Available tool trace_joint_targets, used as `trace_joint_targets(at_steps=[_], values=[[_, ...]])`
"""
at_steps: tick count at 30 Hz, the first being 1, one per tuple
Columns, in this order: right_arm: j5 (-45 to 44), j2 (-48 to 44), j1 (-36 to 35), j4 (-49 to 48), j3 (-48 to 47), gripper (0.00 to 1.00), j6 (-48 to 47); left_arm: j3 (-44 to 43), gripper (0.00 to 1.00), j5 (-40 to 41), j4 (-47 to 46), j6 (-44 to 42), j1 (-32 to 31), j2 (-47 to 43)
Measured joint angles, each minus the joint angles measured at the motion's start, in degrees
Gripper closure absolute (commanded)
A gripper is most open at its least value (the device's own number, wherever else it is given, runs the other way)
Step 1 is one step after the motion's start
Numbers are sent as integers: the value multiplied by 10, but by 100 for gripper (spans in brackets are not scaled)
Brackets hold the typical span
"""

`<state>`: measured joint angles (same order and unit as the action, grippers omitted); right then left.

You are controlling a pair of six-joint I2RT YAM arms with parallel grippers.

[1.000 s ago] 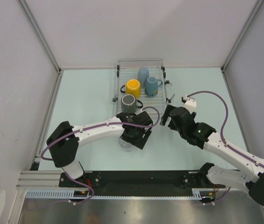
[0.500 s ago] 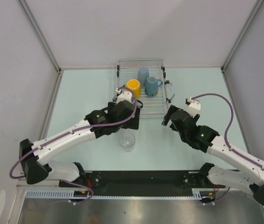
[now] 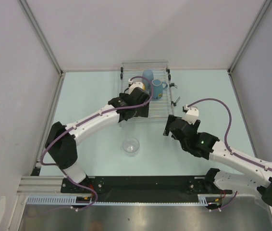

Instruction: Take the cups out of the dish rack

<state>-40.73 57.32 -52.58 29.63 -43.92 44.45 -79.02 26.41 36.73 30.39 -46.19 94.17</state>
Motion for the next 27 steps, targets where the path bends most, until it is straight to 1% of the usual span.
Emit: trace_joint_targets(at_steps=[6, 11, 14, 23, 27], values=[[0, 0, -5, -2, 0, 0, -15, -18, 0, 1, -21, -5, 20, 23], [0, -3, -5, -4, 0, 0, -25, -23, 0, -3, -24, 1, 65, 41], [0, -3, -5, -4, 0, 0, -28, -33, 0, -17, -28, 6, 80, 53], [0, 3, -4, -8, -2, 0, -37, -59, 0, -42, -32, 6, 89, 104], [0, 5, -2, -8, -3, 0, -42, -64, 0, -46, -32, 5, 92, 112]])
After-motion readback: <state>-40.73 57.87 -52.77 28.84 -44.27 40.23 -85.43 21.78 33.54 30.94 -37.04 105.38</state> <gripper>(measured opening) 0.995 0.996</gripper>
